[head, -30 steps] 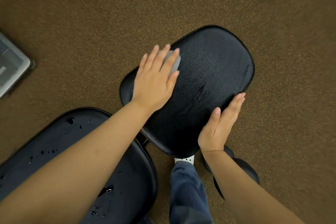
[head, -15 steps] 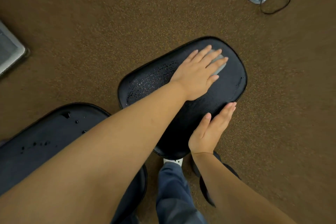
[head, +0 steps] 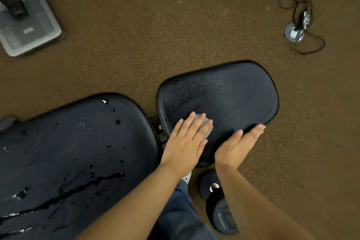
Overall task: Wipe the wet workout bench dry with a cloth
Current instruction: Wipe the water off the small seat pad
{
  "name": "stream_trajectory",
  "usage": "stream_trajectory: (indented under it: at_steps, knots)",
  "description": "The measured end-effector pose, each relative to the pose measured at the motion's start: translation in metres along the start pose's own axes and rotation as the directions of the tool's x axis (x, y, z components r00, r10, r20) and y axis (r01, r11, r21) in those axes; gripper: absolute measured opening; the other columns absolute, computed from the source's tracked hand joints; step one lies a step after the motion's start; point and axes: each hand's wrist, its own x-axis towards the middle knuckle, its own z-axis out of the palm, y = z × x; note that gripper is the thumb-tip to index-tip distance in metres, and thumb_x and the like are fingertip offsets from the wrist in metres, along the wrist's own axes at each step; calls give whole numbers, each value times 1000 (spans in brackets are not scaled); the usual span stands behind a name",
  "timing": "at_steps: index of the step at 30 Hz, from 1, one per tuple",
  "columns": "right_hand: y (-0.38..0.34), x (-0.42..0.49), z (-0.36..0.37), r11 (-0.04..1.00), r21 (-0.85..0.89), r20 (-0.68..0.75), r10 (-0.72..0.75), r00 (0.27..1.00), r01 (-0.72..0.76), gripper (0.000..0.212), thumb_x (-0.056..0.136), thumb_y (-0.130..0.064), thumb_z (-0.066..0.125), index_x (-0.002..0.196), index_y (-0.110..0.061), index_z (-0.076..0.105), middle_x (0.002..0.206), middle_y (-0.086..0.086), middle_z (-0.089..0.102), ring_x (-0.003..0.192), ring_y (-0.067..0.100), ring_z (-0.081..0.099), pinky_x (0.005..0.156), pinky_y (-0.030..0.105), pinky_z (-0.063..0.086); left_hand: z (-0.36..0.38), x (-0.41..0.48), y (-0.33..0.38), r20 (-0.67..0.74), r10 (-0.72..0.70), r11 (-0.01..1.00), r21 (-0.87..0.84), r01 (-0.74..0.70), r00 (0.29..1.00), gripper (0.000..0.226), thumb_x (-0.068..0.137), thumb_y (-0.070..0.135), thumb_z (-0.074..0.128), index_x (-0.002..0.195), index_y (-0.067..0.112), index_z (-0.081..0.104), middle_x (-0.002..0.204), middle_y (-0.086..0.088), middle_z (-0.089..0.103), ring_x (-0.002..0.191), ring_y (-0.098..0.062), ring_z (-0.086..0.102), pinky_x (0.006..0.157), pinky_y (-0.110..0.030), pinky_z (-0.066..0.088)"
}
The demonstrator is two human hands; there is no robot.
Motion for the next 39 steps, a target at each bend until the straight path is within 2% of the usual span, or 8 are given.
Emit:
stream_trajectory:
  at_steps: [5, 8, 13, 17, 25, 30, 35, 39]
  knots:
    - [-3, 0, 1, 1000, -22, -4, -1, 1000, 1, 62, 100, -34, 21, 152, -6, 3, 161, 9, 0, 148, 18, -4, 117, 22, -3, 2, -3, 6, -26, -178, 982, -67, 176, 984, 53, 100, 38, 26, 150, 21, 24, 156, -2, 28, 145, -25, 23, 114, -43, 27]
    - [-1, 1, 2, 999, -38, -11, -12, 1000, 12, 62, 100, -32, 23, 152, -3, 5, 160, 12, 1, 148, 20, -4, 115, 16, -6, 2, 9, 2, -55, -253, 965, -81, 248, 966, 54, 100, 39, 26, 150, 20, 26, 156, -4, 29, 145, -26, 24, 114, -42, 25]
    - [-1, 2, 1, 999, -41, -11, -4, 1000, 3, 62, 100, -33, 23, 152, -5, 5, 161, 10, 0, 148, 18, -4, 116, 18, -5, -7, 41, -19, -114, -375, 925, -115, 362, 920, 54, 101, 39, 24, 151, 19, 23, 157, -7, 26, 145, -29, 20, 115, -44, 19]
    - [-3, 3, 2, 1000, -31, -12, -6, 1000, 5, 61, 100, -32, 24, 152, -4, 6, 160, 12, 1, 148, 20, -3, 117, 23, -2, -21, 68, -41, -97, -360, 928, -135, 346, 928, 55, 101, 39, 25, 152, 19, 19, 158, -8, 21, 147, -31, 13, 117, -46, 15]
    - [-7, 2, 0, 998, -66, 5, 17, 1000, -16, 63, 99, -36, 22, 152, -5, 6, 160, 11, 1, 148, 20, -3, 117, 22, -2, -40, 94, -61, -4, -251, 963, -102, 249, 968, 56, 103, 41, 21, 153, 22, 5, 161, -4, 6, 148, -28, -2, 118, -44, 3]
    - [-17, 5, -9, 995, -87, 39, 62, 997, -58, 64, 99, -37, 23, 152, -6, 6, 160, 10, 4, 148, 20, 0, 116, 24, 1, -52, 96, -65, 146, -224, 958, -148, 245, 964, 58, 103, 42, 17, 153, 23, -7, 161, -2, -9, 147, -26, -14, 118, -43, -5]
    - [-31, 16, -21, 990, -84, 20, 116, 993, -114, 56, 103, -30, 30, 152, -8, 12, 158, 10, 13, 146, 21, 11, 119, 32, 11, -62, 98, -71, 259, -163, 958, -190, 216, 952, 59, 104, 41, 17, 151, 23, -13, 159, -1, -19, 145, -25, -22, 118, -42, -11]
    - [-34, 41, -28, 982, -135, 74, 145, 987, -134, 56, 103, -35, 27, 152, -11, 13, 160, 7, 10, 147, 18, 7, 117, 29, 6, -65, 98, -72, 284, -155, 960, -182, 212, 946, 60, 104, 41, 17, 151, 22, -16, 159, -2, -21, 144, -26, -24, 116, -42, -13]
